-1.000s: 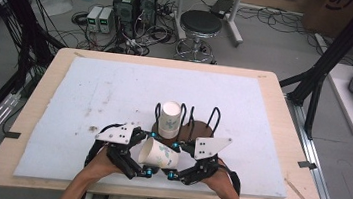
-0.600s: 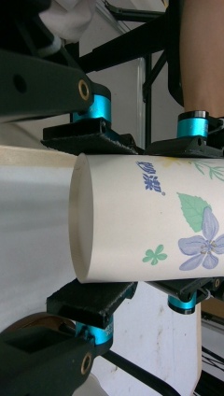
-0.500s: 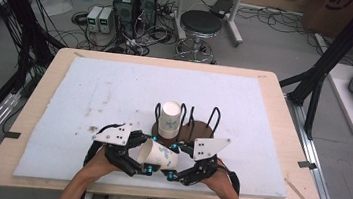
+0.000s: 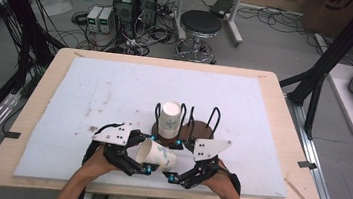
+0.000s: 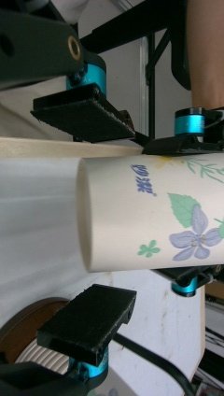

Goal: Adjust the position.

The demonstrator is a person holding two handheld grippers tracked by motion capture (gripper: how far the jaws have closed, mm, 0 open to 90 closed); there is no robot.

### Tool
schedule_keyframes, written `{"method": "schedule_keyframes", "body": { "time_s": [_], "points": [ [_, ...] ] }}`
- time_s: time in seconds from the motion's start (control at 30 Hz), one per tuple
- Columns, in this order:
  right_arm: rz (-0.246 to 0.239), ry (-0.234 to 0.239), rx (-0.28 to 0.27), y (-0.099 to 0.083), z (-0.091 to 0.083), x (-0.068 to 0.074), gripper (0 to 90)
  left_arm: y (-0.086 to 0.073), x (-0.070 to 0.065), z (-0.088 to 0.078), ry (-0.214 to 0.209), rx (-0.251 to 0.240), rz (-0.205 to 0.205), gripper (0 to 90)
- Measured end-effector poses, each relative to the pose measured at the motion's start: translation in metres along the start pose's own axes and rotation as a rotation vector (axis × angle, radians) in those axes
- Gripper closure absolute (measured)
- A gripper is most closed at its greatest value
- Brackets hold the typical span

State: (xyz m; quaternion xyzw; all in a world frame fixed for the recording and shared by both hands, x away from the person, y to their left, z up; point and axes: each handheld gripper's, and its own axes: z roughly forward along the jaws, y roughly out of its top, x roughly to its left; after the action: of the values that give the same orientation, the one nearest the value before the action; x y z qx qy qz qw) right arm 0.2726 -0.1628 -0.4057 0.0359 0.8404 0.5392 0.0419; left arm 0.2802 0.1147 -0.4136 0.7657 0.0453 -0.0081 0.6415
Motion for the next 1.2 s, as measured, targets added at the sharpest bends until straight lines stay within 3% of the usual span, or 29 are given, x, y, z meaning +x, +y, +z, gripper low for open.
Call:
{"method": "schedule_keyframes", "body": {
  "time_s": [0.07, 0.13, 0.2, 0.27, 0.3, 0.4, 0.43, 0.53, 0.57, 0.63, 0.67, 0.77, 0.87, 0.97, 1.03, 1.2],
  "points": [
    [0.007, -0.021, 0.003, -0.003, -0.002, 0.001, 20.2, 0.001, 0.000, -0.001, 0.007, 0.011, 0.003, 30.5],
    [0.018, -0.050, 0.006, -0.007, -0.006, 0.001, 20.2, 0.005, 0.001, -0.004, 0.027, 0.067, 0.002, 30.5],
    [0.027, -0.065, 0.006, -0.009, -0.008, 0.001, 20.2, 0.006, 0.002, -0.004, 0.033, 0.084, 0.006, 30.4],
    [0.057, -0.111, 0.005, -0.016, -0.017, 0.001, 20.2, 0.010, 0.005, -0.007, 0.050, 0.146, 0.000, 30.4],
    [0.057, -0.111, 0.005, -0.016, -0.017, 0.001, 20.2, 0.010, 0.005, -0.007, 0.050, 0.146, 0.000, 30.4],
    [0.083, -0.168, 0.001, -0.023, -0.030, -0.001, 20.2, 0.014, 0.009, -0.009, 0.069, 0.206, -0.007, 30.5],
    [0.091, -0.181, 0.000, -0.025, -0.034, -0.001, 20.3, 0.016, 0.012, -0.011, 0.085, 0.247, -0.004, 30.4],
    [0.101, -0.209, 0.003, -0.029, -0.041, -0.002, 20.3, 0.018, 0.015, -0.014, 0.094, 0.270, -0.013, 30.4],
    [0.118, -0.238, 0.002, -0.033, -0.048, -0.003, 20.3, 0.019, 0.017, -0.016, 0.108, 0.305, -0.016, 30.4],
    [0.135, -0.270, 0.002, -0.038, -0.055, -0.004, 20.3, 0.020, 0.019, -0.017, 0.113, 0.327, -0.013, 30.4],
    [0.150, -0.283, 0.004, -0.040, -0.059, -0.005, 20.3, 0.022, 0.021, -0.019, 0.124, 0.366, -0.017, 30.4],
    [0.179, -0.313, 0.018, -0.048, -0.068, -0.009, 20.3, 0.025, 0.025, -0.023, 0.143, 0.414, -0.026, 30.4],
    [0.214, -0.350, 0.024, -0.056, -0.077, -0.012, 20.3, 0.029, 0.029, -0.027, 0.155, 0.471, -0.022, 30.3],
    [0.240, -0.388, 0.022, -0.063, -0.085, -0.016, 20.2, 0.031, 0.031, -0.028, 0.159, 0.488, -0.029, 30.3],
    [0.259, -0.419, 0.023, -0.067, -0.089, -0.018, 20.3, 0.034, 0.034, -0.030, 0.161, 0.539, -0.024, 30.3],
    [0.298, -0.525, 0.048, -0.076, -0.097, -0.023, 20.3, 0.037, 0.040, -0.029, 0.167, 0.598, -0.018, 30.3]
  ]
}}
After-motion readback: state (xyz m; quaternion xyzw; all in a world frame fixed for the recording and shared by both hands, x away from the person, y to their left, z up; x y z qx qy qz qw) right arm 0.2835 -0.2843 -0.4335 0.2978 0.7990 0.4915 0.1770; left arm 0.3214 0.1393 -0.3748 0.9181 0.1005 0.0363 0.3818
